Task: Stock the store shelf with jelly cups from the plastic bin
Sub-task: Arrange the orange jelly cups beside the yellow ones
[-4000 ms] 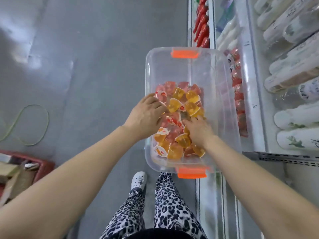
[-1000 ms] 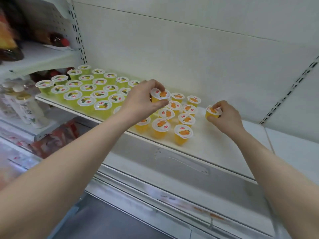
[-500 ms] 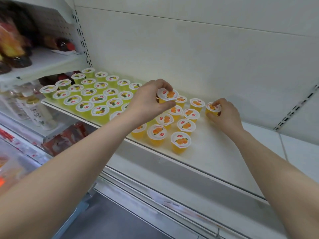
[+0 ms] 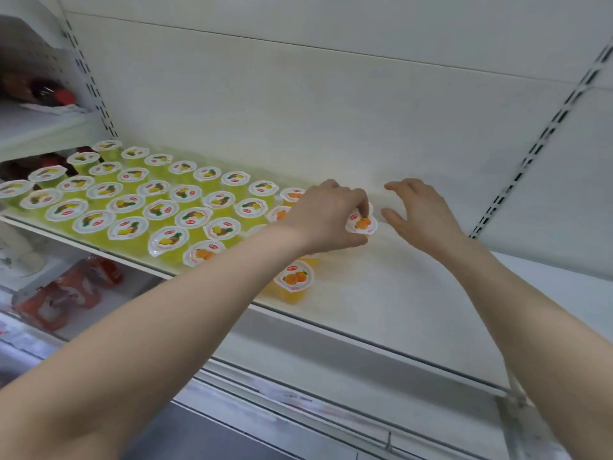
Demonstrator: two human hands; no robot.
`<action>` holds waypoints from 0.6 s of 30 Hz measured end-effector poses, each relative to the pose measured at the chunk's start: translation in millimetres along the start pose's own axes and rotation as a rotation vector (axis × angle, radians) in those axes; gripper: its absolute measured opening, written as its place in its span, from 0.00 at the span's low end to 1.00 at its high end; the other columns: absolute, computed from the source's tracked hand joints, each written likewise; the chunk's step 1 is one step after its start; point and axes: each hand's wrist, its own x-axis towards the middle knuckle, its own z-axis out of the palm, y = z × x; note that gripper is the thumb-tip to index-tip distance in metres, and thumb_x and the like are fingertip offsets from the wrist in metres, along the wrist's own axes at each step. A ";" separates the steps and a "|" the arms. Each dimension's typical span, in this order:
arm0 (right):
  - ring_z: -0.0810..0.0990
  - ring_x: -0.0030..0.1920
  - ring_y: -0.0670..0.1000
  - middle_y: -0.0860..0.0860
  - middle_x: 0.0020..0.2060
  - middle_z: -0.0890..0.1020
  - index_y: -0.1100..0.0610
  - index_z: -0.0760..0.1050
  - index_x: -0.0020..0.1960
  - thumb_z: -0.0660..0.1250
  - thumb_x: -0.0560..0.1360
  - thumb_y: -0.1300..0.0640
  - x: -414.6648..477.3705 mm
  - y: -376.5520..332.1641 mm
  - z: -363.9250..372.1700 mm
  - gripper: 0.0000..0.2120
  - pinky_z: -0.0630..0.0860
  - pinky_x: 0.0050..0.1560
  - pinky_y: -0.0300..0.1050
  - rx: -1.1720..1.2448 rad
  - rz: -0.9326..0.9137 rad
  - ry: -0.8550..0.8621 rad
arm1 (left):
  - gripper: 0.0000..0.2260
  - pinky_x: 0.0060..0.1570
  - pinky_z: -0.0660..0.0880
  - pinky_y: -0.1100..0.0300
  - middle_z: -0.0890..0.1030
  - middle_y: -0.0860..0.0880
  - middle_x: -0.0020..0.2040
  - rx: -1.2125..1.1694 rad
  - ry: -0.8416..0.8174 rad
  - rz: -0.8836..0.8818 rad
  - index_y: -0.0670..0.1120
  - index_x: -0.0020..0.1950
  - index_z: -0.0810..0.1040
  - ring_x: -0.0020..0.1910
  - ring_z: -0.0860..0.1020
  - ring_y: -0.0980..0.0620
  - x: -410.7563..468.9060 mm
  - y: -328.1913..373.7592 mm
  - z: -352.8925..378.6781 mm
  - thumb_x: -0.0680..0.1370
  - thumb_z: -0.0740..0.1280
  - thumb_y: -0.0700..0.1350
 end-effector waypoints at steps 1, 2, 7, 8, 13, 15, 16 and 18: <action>0.71 0.65 0.61 0.57 0.66 0.72 0.54 0.69 0.71 0.66 0.77 0.50 -1.8 2.3 -2.7 0.23 0.69 0.63 0.56 -0.014 0.006 0.015 | 0.16 0.50 0.68 0.55 0.80 0.53 0.50 0.059 -0.006 0.020 0.52 0.54 0.75 0.55 0.72 0.48 3.8 0.6 7.1 0.70 0.70 0.57; 0.71 0.65 0.61 0.57 0.66 0.73 0.54 0.69 0.71 0.65 0.78 0.50 -3.8 4.2 -4.8 0.23 0.68 0.62 0.56 -0.025 0.013 0.029 | 0.16 0.49 0.66 0.56 0.80 0.53 0.50 0.104 -0.014 0.029 0.52 0.54 0.75 0.56 0.72 0.48 6.6 0.2 13.4 0.70 0.70 0.58; 0.71 0.65 0.62 0.57 0.66 0.73 0.55 0.70 0.71 0.64 0.79 0.50 -12.7 9.7 -7.9 0.22 0.67 0.61 0.55 -0.029 0.027 0.079 | 0.16 0.47 0.62 0.56 0.80 0.52 0.50 0.152 -0.046 0.023 0.53 0.53 0.75 0.58 0.72 0.47 11.2 -8.3 28.4 0.70 0.70 0.58; 0.70 0.65 0.62 0.58 0.66 0.73 0.55 0.70 0.71 0.64 0.79 0.50 -13.3 10.0 -8.2 0.22 0.67 0.62 0.55 -0.028 0.028 0.075 | 0.16 0.47 0.61 0.56 0.80 0.52 0.49 0.151 -0.053 0.023 0.53 0.53 0.75 0.57 0.72 0.47 11.5 -9.8 29.3 0.70 0.70 0.58; 0.70 0.66 0.61 0.57 0.66 0.73 0.55 0.70 0.70 0.63 0.79 0.50 -12.4 7.1 -9.3 0.21 0.67 0.62 0.55 -0.024 0.026 0.077 | 0.17 0.47 0.62 0.56 0.75 0.54 0.44 0.119 -0.061 0.011 0.52 0.52 0.75 0.57 0.72 0.47 10.1 -15.2 33.2 0.69 0.71 0.59; 0.70 0.66 0.61 0.57 0.66 0.73 0.55 0.71 0.70 0.63 0.79 0.50 -10.1 2.9 -11.5 0.21 0.67 0.62 0.56 -0.021 0.023 0.092 | 0.19 0.51 0.65 0.55 0.78 0.52 0.47 0.129 -0.079 0.011 0.52 0.53 0.74 0.59 0.72 0.47 8.5 -17.9 32.9 0.68 0.72 0.60; 0.71 0.65 0.61 0.57 0.66 0.73 0.55 0.71 0.70 0.63 0.79 0.50 -8.4 0.1 -13.0 0.21 0.67 0.62 0.56 -0.022 0.019 0.098 | 0.20 0.53 0.67 0.54 0.79 0.52 0.49 0.134 -0.085 0.013 0.52 0.53 0.74 0.59 0.72 0.47 7.7 -19.3 32.5 0.68 0.72 0.60; 0.71 0.66 0.61 0.57 0.66 0.73 0.55 0.71 0.70 0.63 0.79 0.50 -5.1 -6.4 -15.8 0.21 0.67 0.62 0.56 -0.028 0.006 0.103 | 0.20 0.58 0.67 0.52 0.79 0.51 0.50 0.127 -0.084 0.024 0.52 0.53 0.75 0.62 0.72 0.47 5.6 -22.2 30.9 0.68 0.71 0.62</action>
